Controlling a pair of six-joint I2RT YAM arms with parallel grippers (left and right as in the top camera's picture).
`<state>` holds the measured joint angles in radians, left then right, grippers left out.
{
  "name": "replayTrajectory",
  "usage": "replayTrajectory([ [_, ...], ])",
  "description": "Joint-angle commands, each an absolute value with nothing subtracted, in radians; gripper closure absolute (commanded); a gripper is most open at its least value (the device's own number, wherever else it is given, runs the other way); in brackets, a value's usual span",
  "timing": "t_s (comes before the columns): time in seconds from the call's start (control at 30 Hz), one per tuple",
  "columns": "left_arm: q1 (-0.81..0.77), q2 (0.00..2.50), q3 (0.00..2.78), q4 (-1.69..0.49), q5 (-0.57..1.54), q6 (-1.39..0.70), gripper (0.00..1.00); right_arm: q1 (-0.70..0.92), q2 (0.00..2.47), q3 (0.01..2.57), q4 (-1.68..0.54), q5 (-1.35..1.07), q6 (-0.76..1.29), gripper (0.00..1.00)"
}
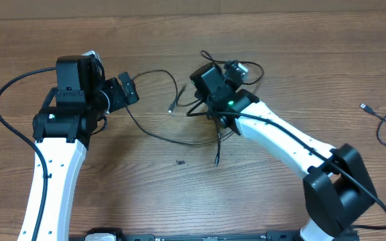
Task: Untangle cables
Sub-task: 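Lift the grasped cable and pull it up-right out of the tangle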
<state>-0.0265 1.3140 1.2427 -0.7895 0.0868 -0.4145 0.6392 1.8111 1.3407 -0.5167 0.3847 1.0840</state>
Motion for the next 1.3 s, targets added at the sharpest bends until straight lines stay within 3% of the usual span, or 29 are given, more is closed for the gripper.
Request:
replayTrajectory([
  [0.0,-0.027,1.32,1.264,-0.789,0.097,-0.396,0.0,0.597,1.715,1.342,-0.506,0.43,1.065,0.96],
  [0.4,-0.027,1.32,1.264,-0.789,0.097,-0.396,0.0,0.537,1.552,1.342,-0.419,0.418,1.069,0.96],
  [0.87,-0.027,1.32,1.264,-0.789,0.097,-0.396,0.0,0.509,1.536,1.342,-0.282,0.419,1.128,0.96],
  [1.27,-0.027,1.32,1.264,-0.789,0.097,-0.396,0.0,0.391,1.536,1.342,-0.285,0.64,1.014,0.96],
])
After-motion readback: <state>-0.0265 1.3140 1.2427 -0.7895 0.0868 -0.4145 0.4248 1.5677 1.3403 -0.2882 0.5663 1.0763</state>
